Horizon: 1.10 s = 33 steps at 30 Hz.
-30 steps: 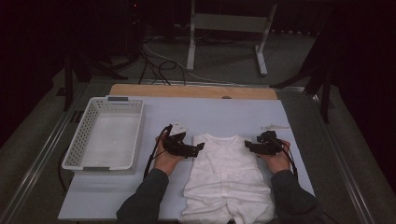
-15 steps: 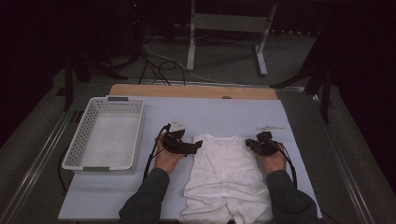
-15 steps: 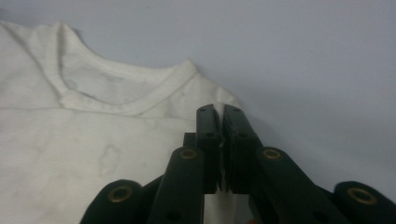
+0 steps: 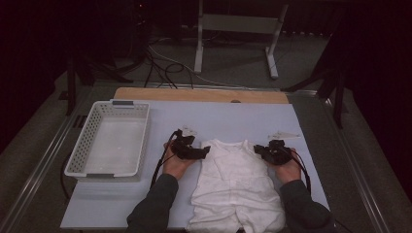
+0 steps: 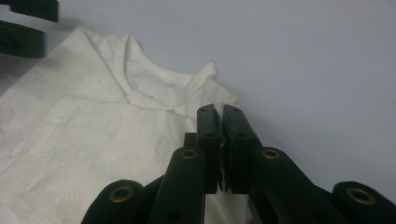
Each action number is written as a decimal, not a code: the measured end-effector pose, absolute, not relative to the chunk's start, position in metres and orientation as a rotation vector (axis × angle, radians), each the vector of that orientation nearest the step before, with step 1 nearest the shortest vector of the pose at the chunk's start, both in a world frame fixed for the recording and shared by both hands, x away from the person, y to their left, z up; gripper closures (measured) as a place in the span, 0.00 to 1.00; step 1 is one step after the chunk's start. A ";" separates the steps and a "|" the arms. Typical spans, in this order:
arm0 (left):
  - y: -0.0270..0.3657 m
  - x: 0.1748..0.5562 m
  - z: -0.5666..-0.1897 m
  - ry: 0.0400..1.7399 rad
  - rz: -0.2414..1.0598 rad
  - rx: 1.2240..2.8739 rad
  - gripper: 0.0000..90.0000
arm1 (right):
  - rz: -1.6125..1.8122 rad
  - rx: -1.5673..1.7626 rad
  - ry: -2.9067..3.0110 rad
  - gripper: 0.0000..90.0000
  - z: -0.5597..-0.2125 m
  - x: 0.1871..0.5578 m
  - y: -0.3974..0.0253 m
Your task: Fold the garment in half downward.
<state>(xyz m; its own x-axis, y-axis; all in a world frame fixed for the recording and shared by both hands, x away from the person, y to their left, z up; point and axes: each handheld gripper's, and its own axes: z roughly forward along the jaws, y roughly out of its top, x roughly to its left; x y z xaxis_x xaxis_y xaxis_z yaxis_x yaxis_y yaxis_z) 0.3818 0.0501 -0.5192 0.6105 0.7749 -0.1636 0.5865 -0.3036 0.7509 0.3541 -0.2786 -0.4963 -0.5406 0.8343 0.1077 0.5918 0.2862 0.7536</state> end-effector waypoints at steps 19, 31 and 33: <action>0.038 0.380 -0.529 1.096 0.230 2.030 0.94 | 1.137 1.273 2.266 0.96 -0.494 0.351 -0.279; 0.044 0.377 -0.509 1.073 0.214 1.948 0.98 | 1.131 1.250 2.261 0.96 -0.485 0.349 -0.283; 0.045 0.377 -0.504 1.062 0.208 1.931 0.98 | 1.138 1.242 2.259 0.96 -0.482 0.349 -0.283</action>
